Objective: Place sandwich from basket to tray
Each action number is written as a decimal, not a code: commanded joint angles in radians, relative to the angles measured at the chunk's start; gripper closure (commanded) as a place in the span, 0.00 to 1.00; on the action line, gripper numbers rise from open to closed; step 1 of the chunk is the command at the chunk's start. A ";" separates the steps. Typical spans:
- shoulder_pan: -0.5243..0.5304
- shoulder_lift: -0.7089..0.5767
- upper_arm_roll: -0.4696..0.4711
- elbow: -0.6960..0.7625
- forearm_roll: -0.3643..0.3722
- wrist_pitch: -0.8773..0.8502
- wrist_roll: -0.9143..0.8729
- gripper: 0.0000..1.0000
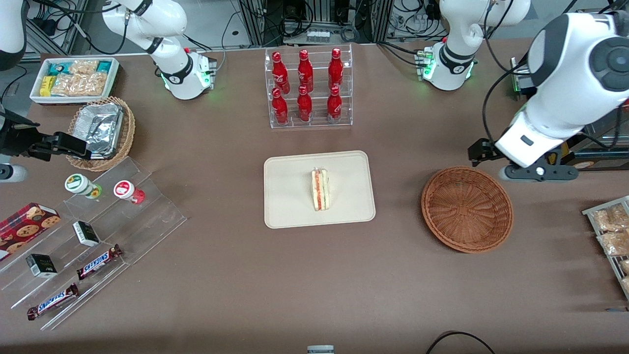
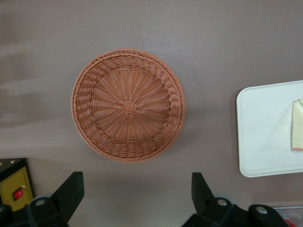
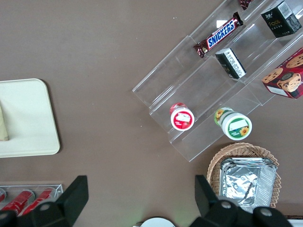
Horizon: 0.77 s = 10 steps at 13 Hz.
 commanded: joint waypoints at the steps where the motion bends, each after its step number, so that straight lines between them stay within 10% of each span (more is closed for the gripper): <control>1: 0.053 -0.054 -0.010 -0.055 -0.015 0.009 0.076 0.00; 10: 0.146 -0.117 -0.011 -0.067 -0.014 -0.018 0.187 0.00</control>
